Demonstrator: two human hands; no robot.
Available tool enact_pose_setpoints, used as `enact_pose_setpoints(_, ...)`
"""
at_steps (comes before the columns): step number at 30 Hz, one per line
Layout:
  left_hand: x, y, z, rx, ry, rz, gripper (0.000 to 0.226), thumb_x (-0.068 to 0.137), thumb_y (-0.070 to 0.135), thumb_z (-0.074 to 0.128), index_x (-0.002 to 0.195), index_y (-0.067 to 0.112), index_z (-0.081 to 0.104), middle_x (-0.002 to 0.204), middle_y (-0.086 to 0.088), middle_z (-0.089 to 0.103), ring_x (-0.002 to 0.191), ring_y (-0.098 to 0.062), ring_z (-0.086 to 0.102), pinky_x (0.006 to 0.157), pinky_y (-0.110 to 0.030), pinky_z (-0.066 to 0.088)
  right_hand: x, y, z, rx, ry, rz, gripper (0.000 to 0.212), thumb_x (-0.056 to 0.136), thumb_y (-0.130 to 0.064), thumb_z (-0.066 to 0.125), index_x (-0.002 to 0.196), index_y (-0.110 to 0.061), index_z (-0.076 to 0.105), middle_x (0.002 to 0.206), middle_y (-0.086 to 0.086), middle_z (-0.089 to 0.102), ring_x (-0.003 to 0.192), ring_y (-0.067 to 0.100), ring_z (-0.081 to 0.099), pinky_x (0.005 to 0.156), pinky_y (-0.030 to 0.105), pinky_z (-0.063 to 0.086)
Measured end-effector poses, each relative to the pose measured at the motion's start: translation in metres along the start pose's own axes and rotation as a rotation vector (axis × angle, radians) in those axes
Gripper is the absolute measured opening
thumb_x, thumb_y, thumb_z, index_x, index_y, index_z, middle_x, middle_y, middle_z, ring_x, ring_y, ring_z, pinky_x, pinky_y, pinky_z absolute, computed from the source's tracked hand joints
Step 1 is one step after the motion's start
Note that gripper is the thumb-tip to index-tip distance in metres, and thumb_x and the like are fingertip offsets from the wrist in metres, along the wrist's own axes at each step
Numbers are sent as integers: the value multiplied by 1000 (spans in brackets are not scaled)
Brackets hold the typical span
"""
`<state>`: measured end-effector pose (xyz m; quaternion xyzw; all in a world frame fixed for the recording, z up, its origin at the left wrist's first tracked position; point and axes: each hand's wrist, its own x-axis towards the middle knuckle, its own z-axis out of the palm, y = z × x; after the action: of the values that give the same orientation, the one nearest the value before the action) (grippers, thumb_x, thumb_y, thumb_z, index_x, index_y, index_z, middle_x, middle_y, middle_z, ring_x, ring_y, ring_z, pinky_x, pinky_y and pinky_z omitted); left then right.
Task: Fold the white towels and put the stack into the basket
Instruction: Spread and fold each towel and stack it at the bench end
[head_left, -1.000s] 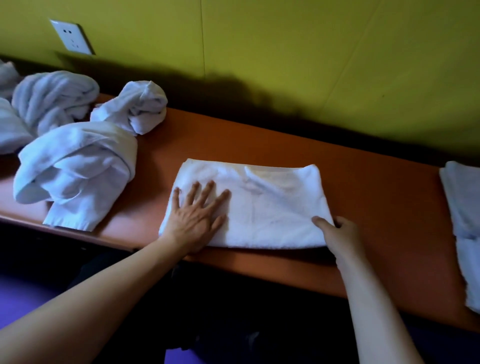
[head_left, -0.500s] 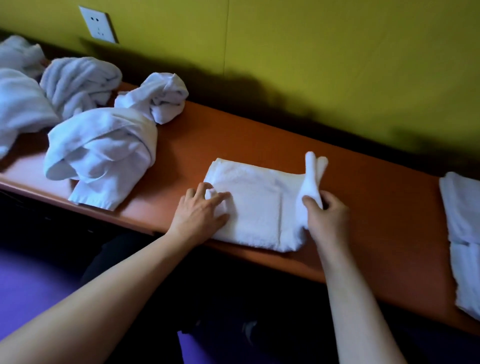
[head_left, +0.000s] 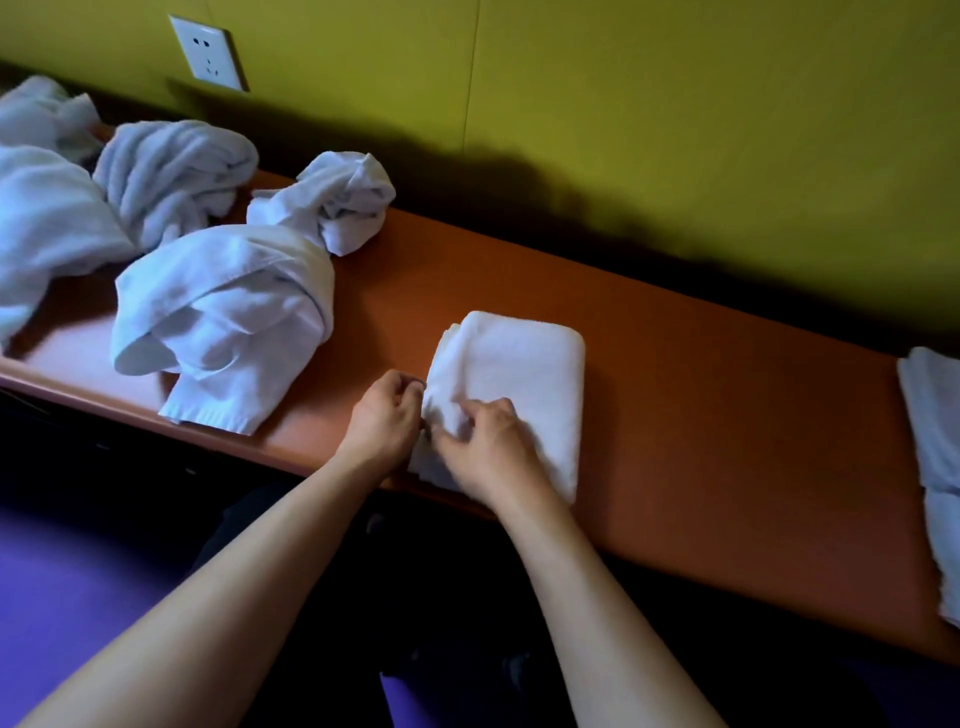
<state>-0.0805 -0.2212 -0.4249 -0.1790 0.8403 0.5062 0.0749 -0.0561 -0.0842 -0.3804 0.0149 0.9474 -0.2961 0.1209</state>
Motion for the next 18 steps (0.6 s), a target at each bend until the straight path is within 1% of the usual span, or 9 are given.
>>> enact_pose_setpoints(1, 0, 1, -1, -55, -1, -16, 23, 91, 39, 49, 90, 22, 65, 93, -4, 71, 94, -29, 68, 90, -43, 55, -1, 2, 2, 34, -34, -24, 42, 92, -45, 58, 128, -22, 62, 120, 8, 57, 110, 29, 59, 95, 35, 46)
enact_pose_setpoints(2, -1, 2, -1, -69, -9, -21, 25, 91, 42, 50, 89, 21, 64, 90, -4, 71, 93, -29, 68, 86, -41, 55, -2, 6, 2, 92, -1, -68, 39, 93, -42, 59, 125, -22, 64, 120, 7, 59, 107, 27, 61, 94, 34, 48)
enact_pose_setpoints(4, -5, 6, 2, 21, -13, 25, 25, 95, 40, 56, 94, 18, 66, 92, -6, 70, 95, -28, 66, 78, -33, 47, -3, 17, -6, 226, 205, -117, 25, 92, -31, 61, 113, -21, 70, 111, 4, 67, 91, 19, 65, 86, 32, 52)
enact_pose_setpoints(6, -10, 6, 9, 191, 32, 97, 35, 93, 47, 61, 104, 15, 66, 103, -8, 67, 103, -29, 61, 84, -35, 43, -3, 35, -18, 321, 421, -56, 20, 88, -23, 59, 104, -21, 70, 97, 0, 68, 77, 15, 63, 77, 32, 53)
enact_pose_setpoints(8, -19, 8, 17, 371, 91, 138, 48, 89, 52, 65, 112, 10, 62, 112, -11, 64, 112, -32, 54, 95, -40, 39, -4, 57, -31, 304, 496, 114, 21, 90, -22, 58, 109, -20, 64, 94, -1, 65, 83, 20, 61, 75, 33, 49)
enact_pose_setpoints(10, -24, 12, 24, 488, 105, 117, 56, 87, 53, 66, 115, 6, 58, 116, -15, 61, 115, -36, 51, 97, -42, 36, -5, 81, -39, 269, 453, 306, 29, 94, -30, 57, 121, -17, 56, 107, 3, 63, 100, 27, 61, 78, 32, 42)
enact_pose_setpoints(12, -24, 17, 26, 471, 70, 43, 59, 86, 51, 66, 119, 4, 55, 120, -20, 58, 116, -40, 51, 98, -43, 37, -5, 90, -40, 361, 329, 420, 40, 98, -38, 53, 130, -15, 51, 123, 7, 60, 113, 29, 57, 83, 31, 39)
enact_pose_setpoints(14, -24, 24, 29, 389, 22, -43, 61, 85, 47, 68, 126, 5, 52, 127, -21, 53, 119, -41, 51, 102, -43, 40, -2, 94, -35, 448, 240, 417, 44, 99, -44, 51, 132, -14, 52, 124, 5, 60, 112, 26, 57, 87, 31, 41)
enact_pose_setpoints(18, -34, 31, 35, 317, 4, -169, 60, 82, 42, 70, 129, 12, 49, 130, -18, 45, 118, -41, 48, 104, -41, 38, 1, 95, -25, 653, 166, 443, 46, 85, -53, 64, 106, -12, 64, 108, 9, 71, 95, 26, 68, 88, 45, 56)
